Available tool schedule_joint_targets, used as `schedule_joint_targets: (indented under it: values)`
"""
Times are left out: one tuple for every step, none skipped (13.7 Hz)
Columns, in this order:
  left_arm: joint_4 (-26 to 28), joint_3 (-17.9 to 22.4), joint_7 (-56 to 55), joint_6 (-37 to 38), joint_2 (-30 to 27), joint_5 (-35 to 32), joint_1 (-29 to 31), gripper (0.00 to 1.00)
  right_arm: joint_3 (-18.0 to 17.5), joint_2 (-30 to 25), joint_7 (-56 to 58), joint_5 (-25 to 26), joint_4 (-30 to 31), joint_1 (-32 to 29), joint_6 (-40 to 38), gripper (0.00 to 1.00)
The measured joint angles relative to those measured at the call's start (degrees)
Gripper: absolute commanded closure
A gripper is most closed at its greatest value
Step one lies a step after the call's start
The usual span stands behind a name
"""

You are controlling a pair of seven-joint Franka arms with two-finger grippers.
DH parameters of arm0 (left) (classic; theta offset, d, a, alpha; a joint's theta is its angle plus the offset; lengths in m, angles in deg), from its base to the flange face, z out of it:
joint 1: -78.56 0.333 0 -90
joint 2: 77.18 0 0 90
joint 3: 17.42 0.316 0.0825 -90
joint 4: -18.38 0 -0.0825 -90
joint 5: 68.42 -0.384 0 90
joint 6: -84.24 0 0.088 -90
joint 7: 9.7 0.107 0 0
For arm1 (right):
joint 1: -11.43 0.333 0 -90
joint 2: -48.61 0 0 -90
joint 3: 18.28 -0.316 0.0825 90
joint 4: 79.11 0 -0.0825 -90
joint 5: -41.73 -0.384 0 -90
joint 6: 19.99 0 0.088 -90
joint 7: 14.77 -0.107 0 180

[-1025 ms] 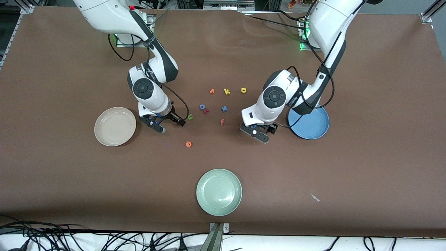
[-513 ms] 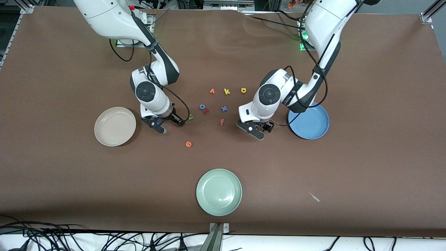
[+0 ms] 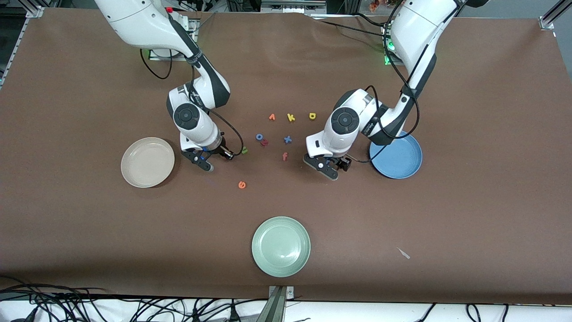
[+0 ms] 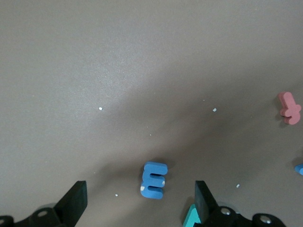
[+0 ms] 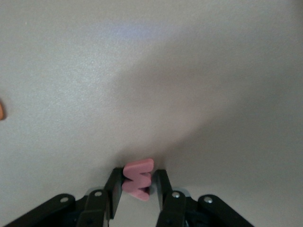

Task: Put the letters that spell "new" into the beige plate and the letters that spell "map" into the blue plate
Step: 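Grasp the W with the right gripper while the left gripper grasps the E, then drop the W on the white plate while the left gripper drops the E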

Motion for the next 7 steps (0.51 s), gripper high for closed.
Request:
schedule_joint_targets:
  values:
    - [0.0,0.0,0.0,-0.1,0.11,-0.19,-0.01,0.0,-0.03,-0.09,-0.05,-0.01,-0.03,0.06,0.32,0.93]
    - [0.03,0.0,0.0,-0.59,0.24,-0.21,-0.02,0.0,-0.06,0.01,-0.12,-0.01,-0.04,0.19,0.72,0.99]
    - [0.15,0.04,0.0,-1.67,0.49,-0.21,-0.02,0.0,-0.04,0.0,-0.13,-0.01,-0.09,0.23,0.79,1.0]
    - [0.26,0.06,0.0,-2.73,0.89,-0.21,-0.01,0.0,-0.04,0.17,-0.13,-0.01,-0.39,0.24,0.93,1.0]
    - [0.38,0.06,0.0,-3.33,1.32,-0.22,-0.03,0.0,0.03,0.49,-0.02,-0.01,-1.16,0.24,0.56,1.0]
    - [0.46,0.05,0.01,-3.56,1.68,-0.51,-0.1,0.0,0.3,0.74,0.36,0.01,-2.62,0.24,-1.29,1.0]
    - [0.61,0.05,-0.04,-3.66,1.99,-1.5,-0.15,0.0,0.93,0.71,1.58,0.04,-4.84,0.25,-5.01,1.0]
